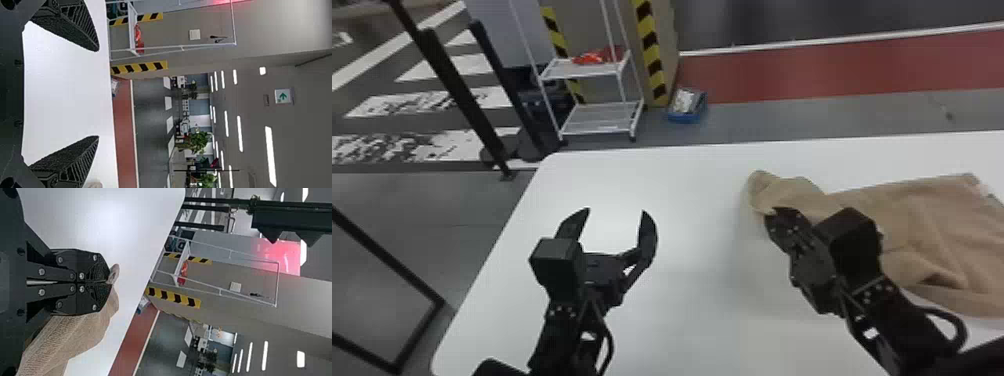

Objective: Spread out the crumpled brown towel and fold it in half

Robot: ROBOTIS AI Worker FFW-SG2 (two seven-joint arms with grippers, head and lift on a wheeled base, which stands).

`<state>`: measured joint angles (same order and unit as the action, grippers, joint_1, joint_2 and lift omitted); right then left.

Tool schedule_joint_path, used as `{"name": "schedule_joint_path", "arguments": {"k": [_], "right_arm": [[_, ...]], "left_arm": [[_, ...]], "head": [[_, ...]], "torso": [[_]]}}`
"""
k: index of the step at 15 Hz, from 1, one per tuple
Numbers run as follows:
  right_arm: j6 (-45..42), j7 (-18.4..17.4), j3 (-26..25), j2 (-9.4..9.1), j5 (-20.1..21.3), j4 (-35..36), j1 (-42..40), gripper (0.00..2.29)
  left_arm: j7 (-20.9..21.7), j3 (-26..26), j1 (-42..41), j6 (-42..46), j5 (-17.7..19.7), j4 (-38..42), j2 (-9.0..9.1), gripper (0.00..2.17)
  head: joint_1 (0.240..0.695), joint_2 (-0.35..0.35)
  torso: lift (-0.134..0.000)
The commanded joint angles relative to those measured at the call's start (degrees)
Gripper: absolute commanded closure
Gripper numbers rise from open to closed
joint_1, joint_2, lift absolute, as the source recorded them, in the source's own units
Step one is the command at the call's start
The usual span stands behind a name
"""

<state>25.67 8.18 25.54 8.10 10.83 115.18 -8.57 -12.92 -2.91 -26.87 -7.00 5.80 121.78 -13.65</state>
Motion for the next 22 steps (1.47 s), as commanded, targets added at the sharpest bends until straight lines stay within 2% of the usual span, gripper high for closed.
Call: {"name": "schedule_joint_path", "arguments": {"k": [1,2,4,6,9,10,11,12,13,14,18,22], "right_arm": [[1.36,-0.01,3.91,-0.54,-0.81,-1.98,2.95,1.51],[1.36,0.08,5.31,-0.63,-1.69,-2.68,3.65,1.51],[-0.92,3.25,7.33,-0.72,-3.8,-3.3,4.09,1.51],[0.31,4.3,9.88,-0.8,-2.04,-4.44,4.79,1.51],[4.88,4.3,13.93,-2.39,-0.55,-12.53,8.49,1.5],[4.88,4.3,15.42,-3.62,1.3,-15.87,9.45,1.43],[4.18,4.3,15.6,-4.93,2.61,-18.06,9.54,1.15],[3.12,4.3,15.6,-5.55,2.79,-19.47,9.63,0.57],[2.42,4.3,15.51,-5.37,2.26,-19.56,9.63,0.15],[2.42,4.39,15.24,-4.93,2.17,-18.77,9.19,0.07],[0.31,4.39,10.59,-3.0,1.56,-10.24,3.3,0.07],[-2.86,4.65,1.18,0.95,-2.48,3.03,-5.14,0.07]], "left_arm": [[0.0,0.18,-0.2,0.18,0.0,0.12,-0.06,0.09],[0.09,0.18,-0.2,0.18,0.09,0.03,-0.06,0.09],[0.09,0.27,-0.11,0.35,0.18,-0.23,-0.06,0.09],[0.09,0.36,-0.11,0.53,0.26,-0.41,-0.06,0.09],[0.09,0.18,0.24,0.71,0.35,-1.02,0.03,0.09],[0.18,0.1,0.33,0.71,0.35,-1.11,0.03,0.09],[0.18,0.01,0.33,0.71,0.35,-1.2,0.03,0.09],[0.18,-0.08,0.33,0.71,0.35,-1.2,0.03,0.09],[0.09,0.1,0.15,1.06,0.35,-1.11,0.03,0.09],[0.18,0.27,0.06,1.06,0.35,-1.28,0.03,0.09],[0.18,0.1,0.15,1.23,0.35,-1.55,0.12,0.09],[0.09,-0.17,0.5,1.06,0.26,-1.64,0.12,0.09]], "head": [[0.695,0.289],[0.695,0.302],[0.695,0.333],[0.695,0.35],[0.695,0.35],[0.695,0.35],[0.695,0.35],[0.695,0.35],[0.695,0.35],[0.695,0.35],[0.695,0.35],[0.695,0.35]], "torso": [[-0.125],[-0.125],[-0.125],[-0.125],[-0.125],[-0.125],[-0.125],[-0.125],[-0.125],[-0.125],[-0.125],[-0.125]]}}
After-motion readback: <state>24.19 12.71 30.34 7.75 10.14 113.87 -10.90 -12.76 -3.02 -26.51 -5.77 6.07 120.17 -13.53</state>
